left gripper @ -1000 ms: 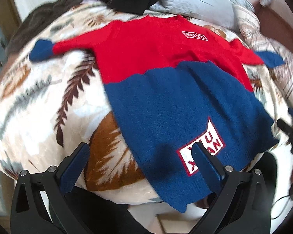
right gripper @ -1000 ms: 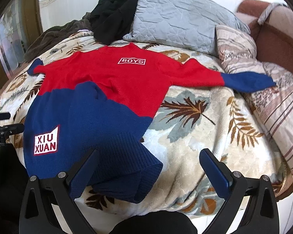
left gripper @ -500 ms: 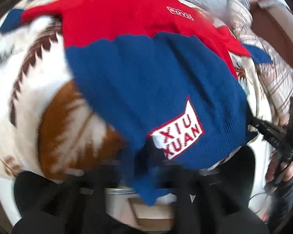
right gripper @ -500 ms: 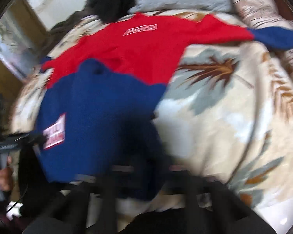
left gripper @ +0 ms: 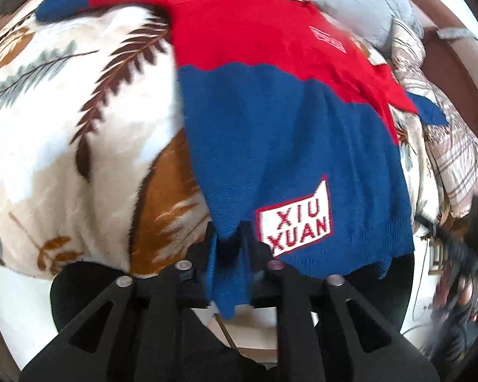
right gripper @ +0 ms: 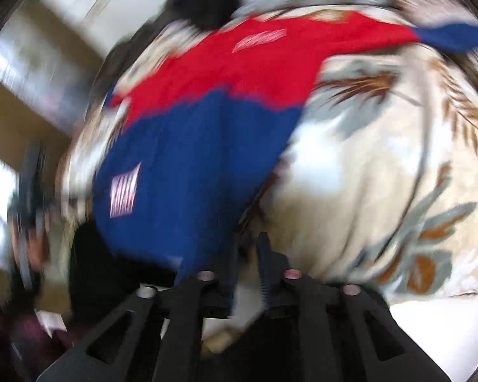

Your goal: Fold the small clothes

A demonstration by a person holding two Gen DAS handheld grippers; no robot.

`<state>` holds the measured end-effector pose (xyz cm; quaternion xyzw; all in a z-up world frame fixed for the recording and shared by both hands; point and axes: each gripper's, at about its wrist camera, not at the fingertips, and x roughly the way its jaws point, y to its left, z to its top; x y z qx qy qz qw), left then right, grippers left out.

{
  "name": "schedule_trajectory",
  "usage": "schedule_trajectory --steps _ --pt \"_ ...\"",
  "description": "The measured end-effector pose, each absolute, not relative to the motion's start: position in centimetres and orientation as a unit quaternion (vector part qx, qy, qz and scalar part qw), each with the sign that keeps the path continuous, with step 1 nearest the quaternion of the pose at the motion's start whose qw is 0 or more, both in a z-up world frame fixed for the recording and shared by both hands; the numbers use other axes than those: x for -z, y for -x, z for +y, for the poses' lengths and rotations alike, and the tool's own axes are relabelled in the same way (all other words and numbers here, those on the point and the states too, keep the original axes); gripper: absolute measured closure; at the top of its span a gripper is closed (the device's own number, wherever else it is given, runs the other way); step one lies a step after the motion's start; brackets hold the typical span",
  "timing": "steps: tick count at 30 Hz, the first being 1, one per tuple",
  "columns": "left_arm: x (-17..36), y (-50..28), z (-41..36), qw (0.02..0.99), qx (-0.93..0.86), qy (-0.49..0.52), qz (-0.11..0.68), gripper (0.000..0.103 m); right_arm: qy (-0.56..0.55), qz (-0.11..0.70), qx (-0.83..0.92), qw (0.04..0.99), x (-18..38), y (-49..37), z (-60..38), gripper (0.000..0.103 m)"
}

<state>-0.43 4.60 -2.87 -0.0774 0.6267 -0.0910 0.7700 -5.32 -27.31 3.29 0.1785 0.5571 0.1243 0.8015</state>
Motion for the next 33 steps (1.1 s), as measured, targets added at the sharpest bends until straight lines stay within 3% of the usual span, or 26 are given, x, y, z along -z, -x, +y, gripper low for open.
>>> schedule_trajectory --steps 2,5,7,8,9,15,20,22,23,24,26,28,29,33 --pt "3.5 -0.2 4.2 0.771 0.103 0.082 0.623 0.059 -0.208 0.551 -0.102 0.802 -2.3 3.4 -28.3 0.079" --pt "4.2 -0.6 3.8 0.767 0.109 0.094 0.626 0.056 -0.228 0.571 -0.105 0.781 0.3 1.1 -27.1 0.079" --pt "4.2 -0.6 3.8 0.771 0.104 0.095 0.622 0.061 -0.222 0.559 -0.105 0.792 0.6 0.6 -26.2 0.079" --pt "4.1 -0.6 3.8 0.773 0.101 0.091 0.620 0.079 -0.213 0.552 -0.111 0.798 0.4 0.6 -25.8 0.093" --pt "3.9 -0.6 3.9 0.773 0.098 0.086 0.620 0.092 -0.212 0.548 -0.124 0.800 0.0 0.7 -25.7 0.098" --pt "3.6 -0.6 5.7 0.769 0.079 0.093 0.627 0.093 -0.225 0.497 -0.071 0.835 -3.4 1.7 -30.9 0.098" --pt "3.8 -0.7 6.0 0.760 0.079 0.099 0.638 0.092 -0.254 0.524 -0.015 0.812 -1.4 1.4 -34.7 0.098" --pt "2.6 -0.4 6.0 0.773 0.091 0.097 0.621 0.092 -0.270 0.507 -0.017 0.818 -2.0 2.0 -35.1 0.090" --pt "2.1 -0.3 5.9 0.777 0.095 0.092 0.615 0.087 -0.285 0.501 -0.023 0.817 -2.1 2.3 -35.7 0.081" --pt "1.9 -0.4 5.6 0.779 0.100 0.089 0.612 0.075 -0.297 0.497 -0.027 0.815 -2.1 2.9 -36.5 0.069" --pt "2.3 -0.9 4.9 0.781 0.099 0.078 0.612 0.063 -0.298 0.507 -0.034 0.808 -1.2 2.6 -35.9 0.065" --pt "3.2 -1.8 3.6 0.779 0.092 0.059 0.618 0.063 -0.276 0.540 -0.056 0.793 -0.1 1.9 -34.0 0.090" --pt "3.5 -1.7 3.2 0.778 0.089 0.044 0.620 0.063 -0.255 0.541 -0.070 0.798 -0.4 1.9 -33.1 0.096" --pt "4.1 -1.3 1.7 0.783 0.072 -0.031 0.617 0.062 -0.199 0.545 -0.053 0.813 -1.9 1.8 -32.7 0.096"
